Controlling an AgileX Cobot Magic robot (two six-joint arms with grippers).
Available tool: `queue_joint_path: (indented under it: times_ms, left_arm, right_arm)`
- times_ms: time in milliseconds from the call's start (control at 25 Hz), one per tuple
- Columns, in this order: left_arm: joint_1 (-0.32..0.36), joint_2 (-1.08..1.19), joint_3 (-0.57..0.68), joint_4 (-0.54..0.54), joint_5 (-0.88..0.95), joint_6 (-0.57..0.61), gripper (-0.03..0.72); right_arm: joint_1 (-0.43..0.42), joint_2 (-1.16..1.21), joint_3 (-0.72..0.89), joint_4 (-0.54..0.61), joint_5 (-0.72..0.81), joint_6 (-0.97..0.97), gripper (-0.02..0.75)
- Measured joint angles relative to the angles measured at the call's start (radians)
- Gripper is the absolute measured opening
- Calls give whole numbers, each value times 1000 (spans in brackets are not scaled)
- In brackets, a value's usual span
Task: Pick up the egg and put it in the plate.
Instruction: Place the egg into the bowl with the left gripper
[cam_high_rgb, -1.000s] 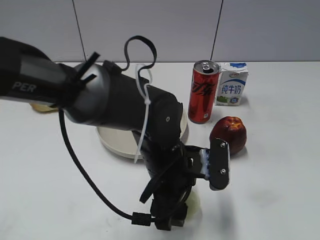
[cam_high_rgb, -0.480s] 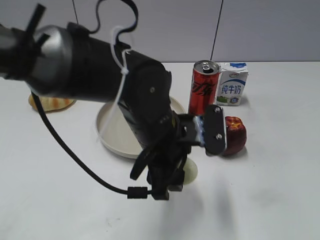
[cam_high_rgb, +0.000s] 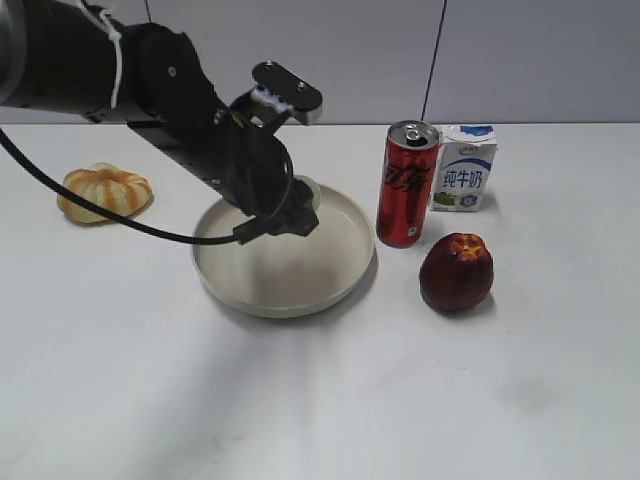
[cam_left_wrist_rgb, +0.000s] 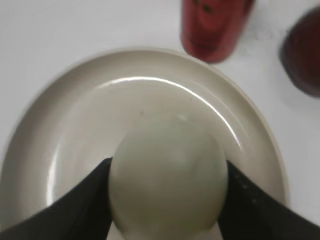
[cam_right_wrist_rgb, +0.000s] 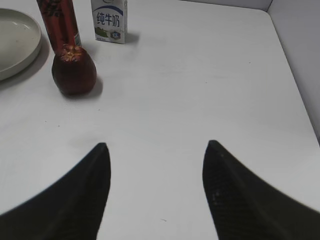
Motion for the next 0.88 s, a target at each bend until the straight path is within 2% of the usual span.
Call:
queue_joint_path:
  times_ms: [160,400,440,560,600,720,880]
  left_arm:
    - [31,34,0,-63,-122,-5,430]
    - [32,104,0,-66,-117,-6,432]
    - [32,111,0,-66,-108,-6,459]
    - [32,111,0,-67,-98,-6,624]
    - [32,109,0,-70,-93,-6,648]
    - [32,86,0,-73,-74,-6,652]
    - [40,-8,0,-73,-35,-6,622]
  right_arm:
    - [0,0,0,0,0,0,447]
    - [0,0,0,0,0,0,447]
    - [0,0,0,0,0,0,447]
    - [0,0,0,0,0,0,447]
    - [0,0,0,0,0,0,447]
    - [0,0,0,0,0,0,447]
    - [0,0,0,0,0,0,447]
